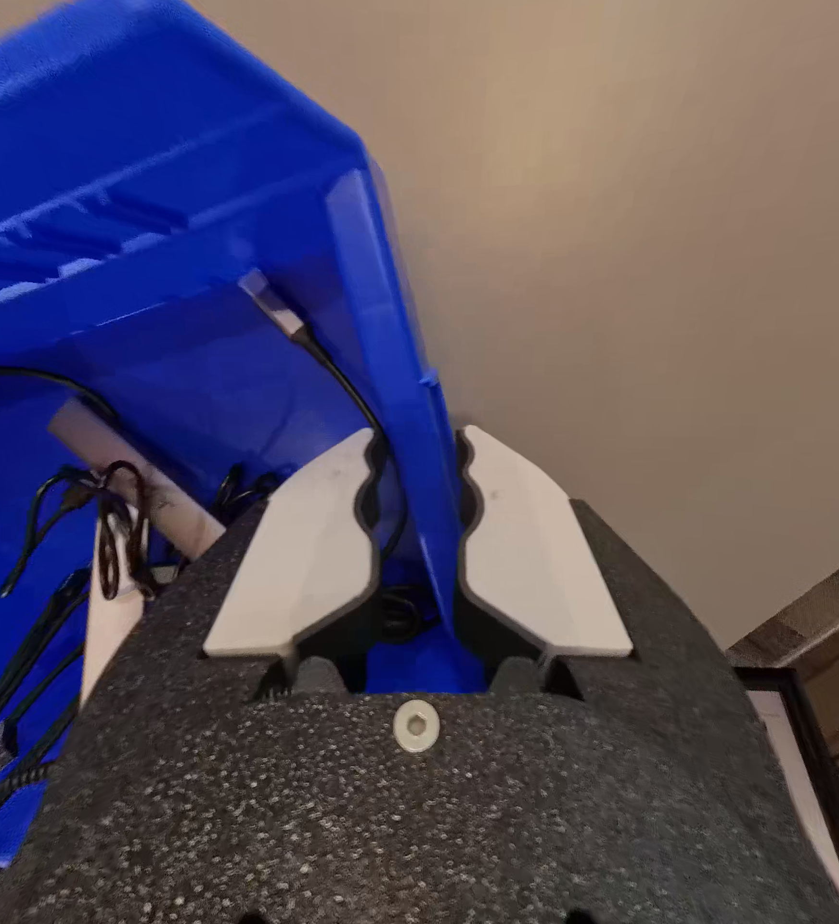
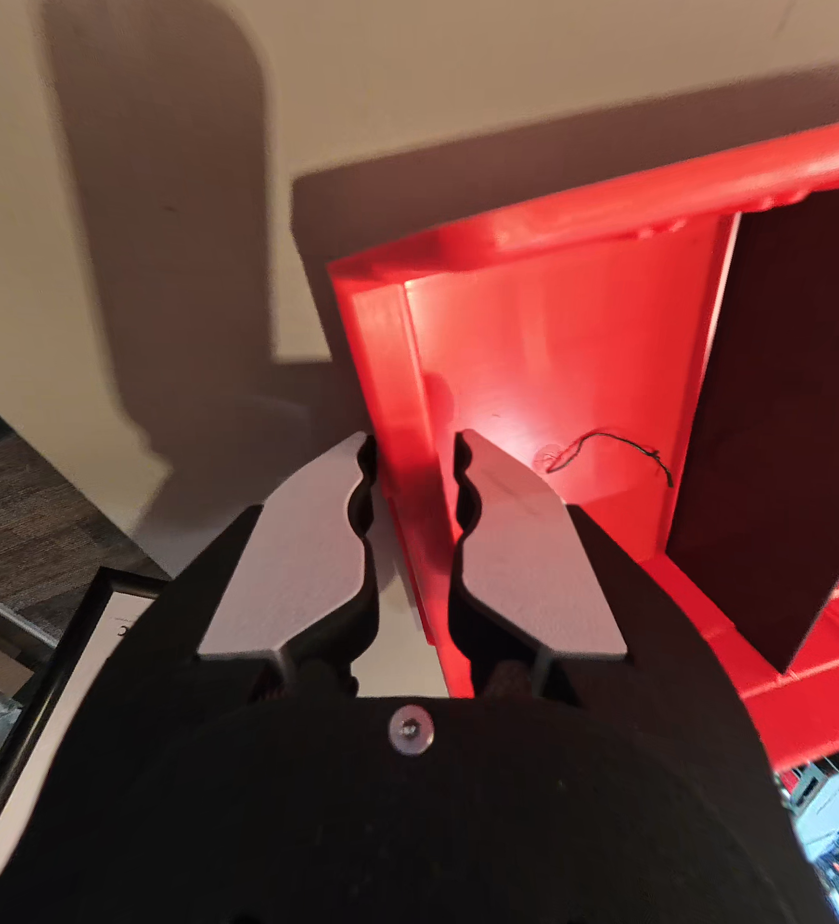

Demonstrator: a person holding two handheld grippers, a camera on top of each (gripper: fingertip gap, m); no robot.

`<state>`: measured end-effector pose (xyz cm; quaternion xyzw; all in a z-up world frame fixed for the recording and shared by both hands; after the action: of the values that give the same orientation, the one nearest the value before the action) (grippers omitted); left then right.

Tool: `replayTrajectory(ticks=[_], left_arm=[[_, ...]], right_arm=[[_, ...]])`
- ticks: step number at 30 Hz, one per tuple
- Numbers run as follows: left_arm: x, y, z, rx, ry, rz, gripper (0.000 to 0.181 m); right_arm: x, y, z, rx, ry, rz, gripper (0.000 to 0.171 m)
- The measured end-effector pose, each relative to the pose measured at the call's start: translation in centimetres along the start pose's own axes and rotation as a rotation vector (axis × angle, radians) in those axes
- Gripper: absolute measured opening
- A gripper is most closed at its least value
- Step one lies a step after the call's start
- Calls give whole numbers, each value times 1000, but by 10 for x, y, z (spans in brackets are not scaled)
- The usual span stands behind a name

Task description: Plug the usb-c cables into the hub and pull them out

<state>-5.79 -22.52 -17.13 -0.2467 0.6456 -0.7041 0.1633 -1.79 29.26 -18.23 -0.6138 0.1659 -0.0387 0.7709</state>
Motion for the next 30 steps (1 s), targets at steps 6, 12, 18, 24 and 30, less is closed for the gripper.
replayTrajectory(ticks=[6, 12, 18, 24, 30], left_arm=[[-4, 3, 13, 8, 82, -13, 26], [-9, 3, 50, 24, 347, -7, 27], [0, 7, 93, -41, 433, 86, 23], [25, 12, 142, 122, 446, 27, 22], [38, 15, 162, 140, 406, 19, 22]], right_arm=[[-10, 6, 11, 20, 3, 12, 24], [-33, 17, 40, 59, 15, 51, 26], [-55, 28, 69, 67, -52, 54, 25], [-85, 42, 102, 103, -99, 71, 25], [-101, 47, 109, 122, -83, 78, 25]])
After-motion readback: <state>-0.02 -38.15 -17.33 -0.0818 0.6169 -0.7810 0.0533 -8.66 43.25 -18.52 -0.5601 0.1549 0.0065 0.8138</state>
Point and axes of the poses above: each gripper's, where its closed fingertips meet, y out along the fingers, z out of its underside, x = y × z across the jaws, the point moved 4 cm from there along -y, back along the fingers, and after that the axes turned 14 degrees about x, right-handed, at the moved point
